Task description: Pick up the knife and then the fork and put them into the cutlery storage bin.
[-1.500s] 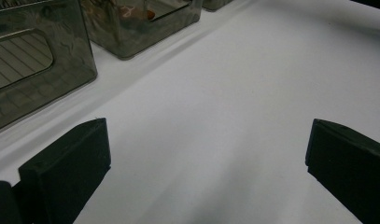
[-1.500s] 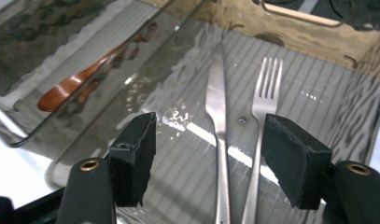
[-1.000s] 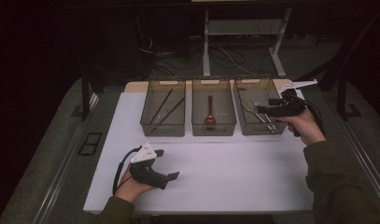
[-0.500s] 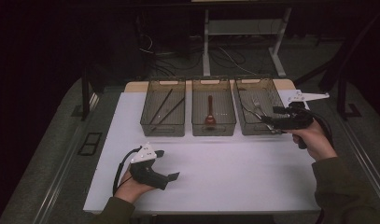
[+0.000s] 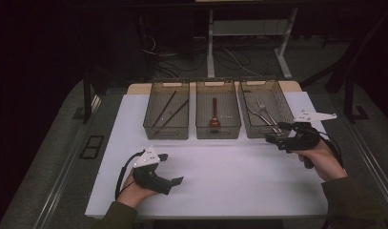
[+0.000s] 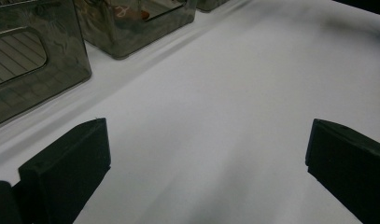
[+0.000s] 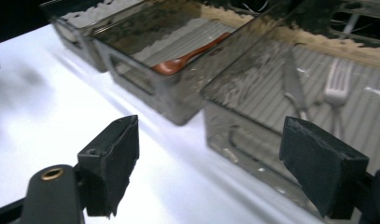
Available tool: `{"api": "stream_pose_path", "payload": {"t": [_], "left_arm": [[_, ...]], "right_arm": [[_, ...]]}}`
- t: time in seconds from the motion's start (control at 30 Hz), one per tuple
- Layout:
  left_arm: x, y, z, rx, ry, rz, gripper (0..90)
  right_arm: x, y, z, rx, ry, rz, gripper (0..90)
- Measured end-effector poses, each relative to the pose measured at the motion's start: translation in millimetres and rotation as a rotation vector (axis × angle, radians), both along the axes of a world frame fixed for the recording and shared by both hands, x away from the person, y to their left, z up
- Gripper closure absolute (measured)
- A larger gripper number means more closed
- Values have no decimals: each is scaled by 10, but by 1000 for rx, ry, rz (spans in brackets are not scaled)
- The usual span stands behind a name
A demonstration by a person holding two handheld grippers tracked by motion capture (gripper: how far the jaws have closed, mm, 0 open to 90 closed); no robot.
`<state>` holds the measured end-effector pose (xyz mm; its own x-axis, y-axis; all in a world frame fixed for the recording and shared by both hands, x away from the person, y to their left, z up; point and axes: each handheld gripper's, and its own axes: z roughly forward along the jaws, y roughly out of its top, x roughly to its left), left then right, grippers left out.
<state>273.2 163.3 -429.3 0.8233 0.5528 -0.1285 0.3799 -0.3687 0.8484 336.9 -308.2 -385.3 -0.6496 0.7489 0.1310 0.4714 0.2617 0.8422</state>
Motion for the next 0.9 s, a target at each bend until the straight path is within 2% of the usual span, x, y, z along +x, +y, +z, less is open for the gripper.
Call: {"api": "stream_pose_path", "payload": {"t": [0.17,0.33,0.47,0.9], "left_arm": [[-4,-7,5,0,0,0,0],[-6,-18,1,1,-2,-6,0],[-9,-23,4,4,-3,-4,0],[-18,-22,21,-2,-8,-3,0]], "right_arm": [[-147,53,-61,-9,-6,26,187],[-281,50,-151,3,-2,44,186],[-373,60,-216,-8,-3,47,186],[-597,39,-415,32,-22,29,186]]}}
